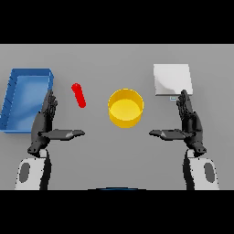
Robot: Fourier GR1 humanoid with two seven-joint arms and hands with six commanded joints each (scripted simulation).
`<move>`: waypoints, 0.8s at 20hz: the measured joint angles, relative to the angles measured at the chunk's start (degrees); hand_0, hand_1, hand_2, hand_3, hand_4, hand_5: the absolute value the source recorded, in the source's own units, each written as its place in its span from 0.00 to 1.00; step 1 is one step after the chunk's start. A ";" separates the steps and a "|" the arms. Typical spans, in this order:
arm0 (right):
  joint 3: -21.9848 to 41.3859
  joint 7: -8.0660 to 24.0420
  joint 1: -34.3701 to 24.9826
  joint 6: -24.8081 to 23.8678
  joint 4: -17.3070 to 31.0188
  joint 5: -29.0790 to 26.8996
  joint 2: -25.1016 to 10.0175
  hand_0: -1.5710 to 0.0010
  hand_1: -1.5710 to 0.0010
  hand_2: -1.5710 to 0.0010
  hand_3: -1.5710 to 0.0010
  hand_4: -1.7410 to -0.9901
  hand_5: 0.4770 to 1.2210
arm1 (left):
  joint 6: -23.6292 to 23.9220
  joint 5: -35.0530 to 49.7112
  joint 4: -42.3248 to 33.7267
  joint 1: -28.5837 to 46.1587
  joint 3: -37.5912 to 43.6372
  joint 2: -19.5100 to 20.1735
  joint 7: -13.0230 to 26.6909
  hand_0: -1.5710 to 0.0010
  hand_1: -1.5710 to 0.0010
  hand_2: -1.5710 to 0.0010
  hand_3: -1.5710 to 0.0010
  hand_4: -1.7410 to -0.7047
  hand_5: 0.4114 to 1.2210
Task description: Pick up the red beaker and tilt it to pour out 1 green nut into yellow bowl. Pick up the yellow bowl and place it on the metallic measuring scale.
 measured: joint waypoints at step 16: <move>7.25 -4.97 5.83 -1.97 -7.60 13.71 -4.01 1.00 1.00 1.00 1.00 0.63 0.27 | -0.46 -9.32 -6.40 2.48 -7.45 2.82 4.99 1.00 1.00 1.00 1.00 0.45 0.35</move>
